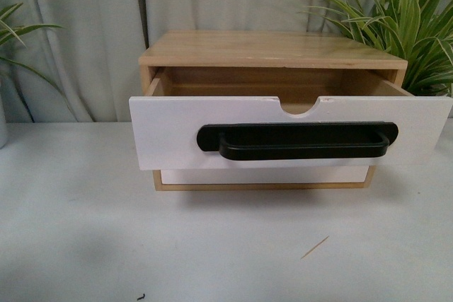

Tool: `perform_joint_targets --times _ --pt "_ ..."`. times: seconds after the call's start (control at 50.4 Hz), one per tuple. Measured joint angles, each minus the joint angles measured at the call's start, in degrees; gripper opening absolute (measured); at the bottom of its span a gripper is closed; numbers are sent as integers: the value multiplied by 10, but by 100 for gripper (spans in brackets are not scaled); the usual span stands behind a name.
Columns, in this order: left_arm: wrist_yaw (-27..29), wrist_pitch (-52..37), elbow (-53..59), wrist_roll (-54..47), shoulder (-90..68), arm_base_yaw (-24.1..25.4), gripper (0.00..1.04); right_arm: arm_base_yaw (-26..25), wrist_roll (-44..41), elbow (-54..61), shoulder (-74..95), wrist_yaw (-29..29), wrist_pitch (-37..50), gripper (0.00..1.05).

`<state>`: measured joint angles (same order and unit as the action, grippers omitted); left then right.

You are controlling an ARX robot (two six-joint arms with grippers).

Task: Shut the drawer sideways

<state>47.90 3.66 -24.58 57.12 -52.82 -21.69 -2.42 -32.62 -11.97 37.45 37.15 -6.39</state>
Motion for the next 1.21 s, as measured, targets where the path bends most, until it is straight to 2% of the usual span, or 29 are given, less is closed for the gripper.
perform_joint_targets --times 0.119,0.337,0.476,0.813,1.209 --pt "-42 -74 -42 4 -95 -37 99 12 -112 0 35 -33 50 96" --pt "-107 -145 -101 6 -216 -83 99 12 -214 -1 74 -65 105 96" --pt "-127 -166 -122 12 -265 -109 99 14 -261 -8 100 -77 134 96" --pt "-143 -176 -163 13 -304 -141 99 42 -271 -52 181 -116 212 96" --pt "-146 -177 -172 12 -320 -144 99 86 -244 -103 308 -168 299 96"
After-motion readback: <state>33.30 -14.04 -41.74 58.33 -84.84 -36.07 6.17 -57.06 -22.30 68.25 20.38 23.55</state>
